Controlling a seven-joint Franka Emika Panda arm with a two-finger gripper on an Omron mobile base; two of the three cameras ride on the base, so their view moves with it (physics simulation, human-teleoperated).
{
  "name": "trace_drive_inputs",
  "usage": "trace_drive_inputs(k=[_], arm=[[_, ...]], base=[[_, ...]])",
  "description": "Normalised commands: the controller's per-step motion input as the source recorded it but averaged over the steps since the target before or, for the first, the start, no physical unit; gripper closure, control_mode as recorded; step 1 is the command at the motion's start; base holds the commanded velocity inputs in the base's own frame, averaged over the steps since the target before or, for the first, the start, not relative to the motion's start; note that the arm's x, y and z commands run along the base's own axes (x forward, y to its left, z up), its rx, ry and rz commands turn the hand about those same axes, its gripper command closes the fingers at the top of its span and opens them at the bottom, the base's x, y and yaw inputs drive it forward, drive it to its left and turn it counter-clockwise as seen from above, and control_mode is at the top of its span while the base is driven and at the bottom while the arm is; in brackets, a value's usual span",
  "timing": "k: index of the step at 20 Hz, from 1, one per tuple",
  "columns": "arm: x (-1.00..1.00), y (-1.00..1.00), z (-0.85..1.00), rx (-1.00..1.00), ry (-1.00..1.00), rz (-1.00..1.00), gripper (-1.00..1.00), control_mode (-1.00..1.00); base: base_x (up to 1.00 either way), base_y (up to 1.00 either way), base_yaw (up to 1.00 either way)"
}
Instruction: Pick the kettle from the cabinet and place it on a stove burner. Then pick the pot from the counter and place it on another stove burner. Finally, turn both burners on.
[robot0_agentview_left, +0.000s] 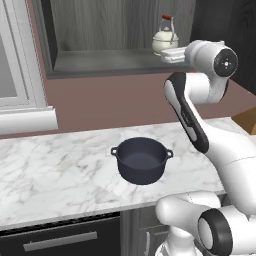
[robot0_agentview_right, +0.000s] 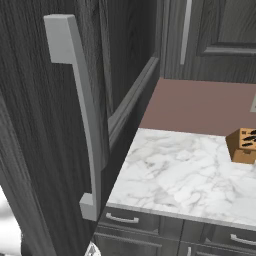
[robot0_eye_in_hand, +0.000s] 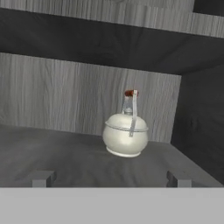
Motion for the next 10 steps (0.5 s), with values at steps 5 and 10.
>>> trace_drive_inputs(k=[5, 10], arm=[[0.26, 0.0, 0.01, 0.0, 0.0, 0.0, -1.0, -1.0], [0.29, -0.07, 0.05, 0.0, 0.0, 0.01, -1.0, -1.0]], base=[[0.0, 0.0, 0.0], [0.0, 0.0, 0.0]])
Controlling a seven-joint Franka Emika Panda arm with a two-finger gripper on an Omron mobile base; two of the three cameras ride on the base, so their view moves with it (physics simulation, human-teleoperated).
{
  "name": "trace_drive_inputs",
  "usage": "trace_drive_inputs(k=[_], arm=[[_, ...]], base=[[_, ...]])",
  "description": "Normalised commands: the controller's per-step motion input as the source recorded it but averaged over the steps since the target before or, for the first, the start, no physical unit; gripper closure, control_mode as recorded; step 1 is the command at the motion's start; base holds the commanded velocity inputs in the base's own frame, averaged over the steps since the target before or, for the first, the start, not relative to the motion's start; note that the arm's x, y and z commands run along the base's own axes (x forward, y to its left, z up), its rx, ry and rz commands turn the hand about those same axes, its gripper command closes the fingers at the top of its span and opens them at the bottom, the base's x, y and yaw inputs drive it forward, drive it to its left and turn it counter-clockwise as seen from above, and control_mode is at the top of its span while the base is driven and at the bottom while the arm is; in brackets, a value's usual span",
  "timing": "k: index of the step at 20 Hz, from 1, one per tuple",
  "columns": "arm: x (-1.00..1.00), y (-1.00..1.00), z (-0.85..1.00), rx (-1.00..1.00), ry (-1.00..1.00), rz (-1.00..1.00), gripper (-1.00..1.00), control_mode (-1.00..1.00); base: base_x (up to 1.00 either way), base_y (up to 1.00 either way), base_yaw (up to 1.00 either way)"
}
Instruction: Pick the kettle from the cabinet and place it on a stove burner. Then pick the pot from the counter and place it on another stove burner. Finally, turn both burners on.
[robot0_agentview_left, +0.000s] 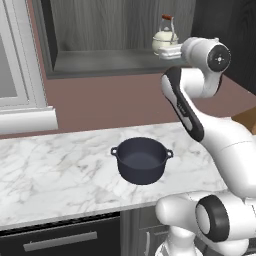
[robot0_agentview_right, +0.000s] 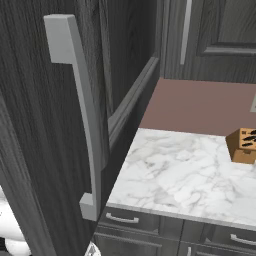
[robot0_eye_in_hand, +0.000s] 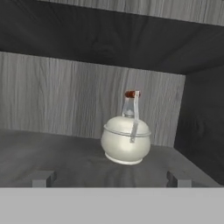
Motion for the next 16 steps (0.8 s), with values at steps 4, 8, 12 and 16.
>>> trace_drive_inputs(k=[4, 8, 12, 16], arm=[[0.27, -0.33, 0.17, 0.07, 0.0, 0.05, -1.0, -1.0], [0.27, -0.25, 0.18, 0.09, 0.0, 0.04, -1.0, -1.0], [0.29, -0.1, 0.1, 0.06, 0.0, 0.02, -1.0, -1.0], [0.26, -0.01, 0.0, 0.0, 0.0, 0.02, -1.0, -1.0]], base=[[0.0, 0.0, 0.0], [0.0, 0.0, 0.0], [0.0, 0.0, 0.0], [0.0, 0.0, 0.0]])
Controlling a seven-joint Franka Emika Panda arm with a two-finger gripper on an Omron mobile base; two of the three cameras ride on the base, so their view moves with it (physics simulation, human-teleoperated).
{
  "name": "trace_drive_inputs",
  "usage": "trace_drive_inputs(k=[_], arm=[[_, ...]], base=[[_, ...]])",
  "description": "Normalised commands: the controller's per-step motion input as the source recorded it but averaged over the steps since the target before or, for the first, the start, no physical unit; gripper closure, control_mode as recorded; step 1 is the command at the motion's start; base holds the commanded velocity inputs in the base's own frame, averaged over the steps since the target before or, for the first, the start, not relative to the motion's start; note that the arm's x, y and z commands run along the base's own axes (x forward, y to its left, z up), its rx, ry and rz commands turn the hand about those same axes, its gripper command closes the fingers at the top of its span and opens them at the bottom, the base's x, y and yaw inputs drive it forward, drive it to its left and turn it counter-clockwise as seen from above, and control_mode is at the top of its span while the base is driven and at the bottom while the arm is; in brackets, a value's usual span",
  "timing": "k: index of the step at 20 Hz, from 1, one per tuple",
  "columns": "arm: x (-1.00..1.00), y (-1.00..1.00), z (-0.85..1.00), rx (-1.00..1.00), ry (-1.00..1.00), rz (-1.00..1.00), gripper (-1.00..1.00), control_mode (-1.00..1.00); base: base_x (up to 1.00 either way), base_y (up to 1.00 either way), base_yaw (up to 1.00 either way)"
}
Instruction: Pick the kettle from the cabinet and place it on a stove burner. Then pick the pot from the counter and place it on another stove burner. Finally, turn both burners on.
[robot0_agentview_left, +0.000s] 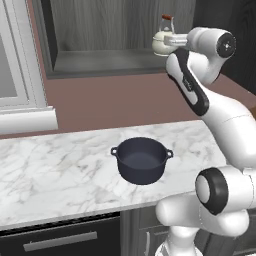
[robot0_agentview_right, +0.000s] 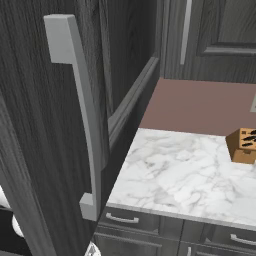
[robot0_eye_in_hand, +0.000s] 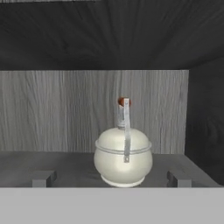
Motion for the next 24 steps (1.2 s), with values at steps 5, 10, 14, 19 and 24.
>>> trace_drive_inputs(k=[5, 10, 14, 19, 24], arm=[[0.31, -0.06, 0.01, 0.0, 0.0, 0.03, -1.0, -1.0], [0.27, -0.2, 0.08, 0.0, 0.0, 0.06, -1.0, -1.0], [0.29, -0.24, 0.1, 0.01, 0.0, 0.05, -1.0, -1.0], [0.31, -0.13, 0.08, 0.0, 0.0, 0.03, -1.0, -1.0], [0.33, -0.02, 0.02, 0.0, 0.0, 0.02, -1.0, -1.0]], base=[[0.0, 0.0, 0.0], [0.0, 0.0, 0.0], [0.0, 0.0, 0.0], [0.0, 0.0, 0.0], [0.0, 0.0, 0.0]])
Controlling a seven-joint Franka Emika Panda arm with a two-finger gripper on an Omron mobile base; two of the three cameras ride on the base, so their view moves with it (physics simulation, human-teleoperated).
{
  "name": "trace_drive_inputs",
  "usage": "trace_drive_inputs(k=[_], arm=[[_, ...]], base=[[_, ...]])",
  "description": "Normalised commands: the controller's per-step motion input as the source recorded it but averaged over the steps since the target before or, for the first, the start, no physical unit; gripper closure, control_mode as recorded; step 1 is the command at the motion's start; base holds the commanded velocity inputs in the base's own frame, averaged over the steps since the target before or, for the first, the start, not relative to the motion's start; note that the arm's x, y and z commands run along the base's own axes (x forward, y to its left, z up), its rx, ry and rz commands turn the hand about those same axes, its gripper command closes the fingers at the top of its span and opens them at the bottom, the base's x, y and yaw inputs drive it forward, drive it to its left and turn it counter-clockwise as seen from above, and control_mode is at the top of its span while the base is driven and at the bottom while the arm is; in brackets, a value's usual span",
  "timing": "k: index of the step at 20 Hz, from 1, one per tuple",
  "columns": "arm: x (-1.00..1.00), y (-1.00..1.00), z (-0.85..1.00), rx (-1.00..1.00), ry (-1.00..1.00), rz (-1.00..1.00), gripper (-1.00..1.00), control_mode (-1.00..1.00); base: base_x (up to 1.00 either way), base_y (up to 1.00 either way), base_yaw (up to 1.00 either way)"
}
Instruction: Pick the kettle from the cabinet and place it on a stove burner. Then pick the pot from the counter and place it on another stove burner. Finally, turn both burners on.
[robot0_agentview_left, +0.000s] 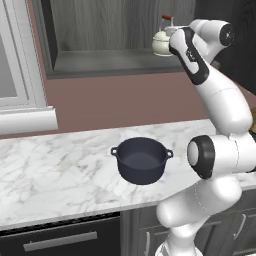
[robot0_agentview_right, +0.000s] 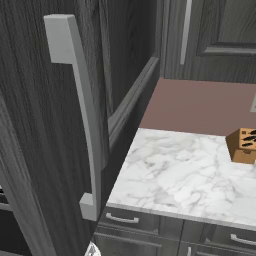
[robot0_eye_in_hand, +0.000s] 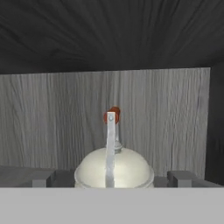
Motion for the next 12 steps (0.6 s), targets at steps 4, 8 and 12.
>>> trace_drive_inputs(k=[4, 8, 12], arm=[[0.33, 0.0, 0.0, 0.0, 0.0, 0.0, -1.0, -1.0], [0.28, 0.0, 0.0, 0.0, 0.0, 0.01, -1.0, -1.0], [0.27, 0.0, 0.0, 0.0, 0.0, 0.0, -1.0, -1.0]], base=[[0.0, 0.0, 0.0], [0.0, 0.0, 0.0], [0.0, 0.0, 0.0]])
